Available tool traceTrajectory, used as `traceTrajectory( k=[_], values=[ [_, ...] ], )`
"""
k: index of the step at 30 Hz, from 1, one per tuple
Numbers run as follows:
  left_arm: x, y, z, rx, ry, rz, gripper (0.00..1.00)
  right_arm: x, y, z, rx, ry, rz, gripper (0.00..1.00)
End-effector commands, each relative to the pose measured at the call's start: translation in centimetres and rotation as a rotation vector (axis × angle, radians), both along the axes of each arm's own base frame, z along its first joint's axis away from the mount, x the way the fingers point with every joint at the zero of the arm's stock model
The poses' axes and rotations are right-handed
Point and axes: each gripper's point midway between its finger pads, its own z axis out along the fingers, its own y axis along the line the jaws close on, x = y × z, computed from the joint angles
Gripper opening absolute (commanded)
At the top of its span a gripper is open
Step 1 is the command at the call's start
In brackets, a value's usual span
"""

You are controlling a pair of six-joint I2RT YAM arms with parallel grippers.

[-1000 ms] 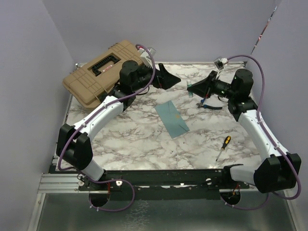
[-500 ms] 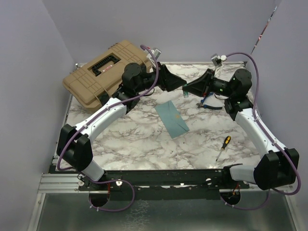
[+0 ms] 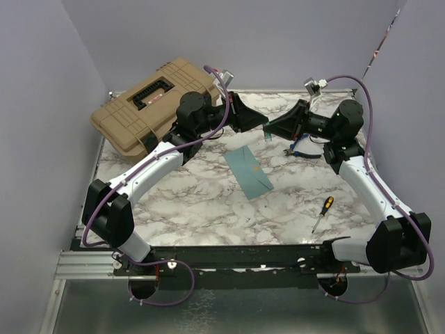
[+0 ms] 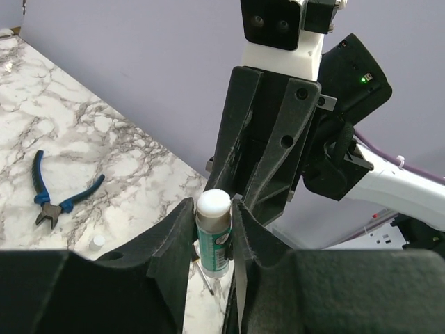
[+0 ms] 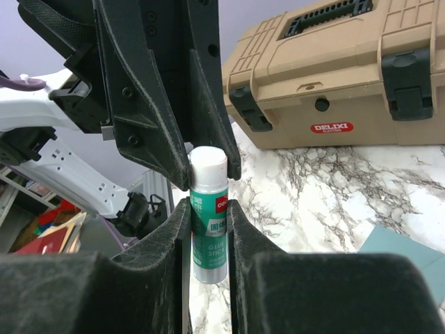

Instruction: Place the letter into the envelope and seal it

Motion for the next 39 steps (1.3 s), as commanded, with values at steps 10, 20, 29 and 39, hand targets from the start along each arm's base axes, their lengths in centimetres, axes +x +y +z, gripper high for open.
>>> traceTrajectory(
  k=[10,20,29,39],
  values=[
    [-0.6,-0.9,0.2,-0.006,-0.02,-0.053,0.0,-1.0,0.2,-0.4,0.0,0.004,0.032,0.32],
    [0.4,0.0,0.8,-0.007,-0.039,0.007,0.0,-2.5,-0.1,-4.2,-0.071,0.064,0.048,0.5],
    [0.1,-0.3,0.5,-0.005,-0.023,-0.027,0.0,-1.6,0.1,-2.6,-0.024,0.03,0.037,0.28],
    [0.0,0.0,0.6,-0.001,-0.049,-0.009,0.65,-1.6,0.2,-1.7,-0.002,0.011,0.047,0.09]
  ],
)
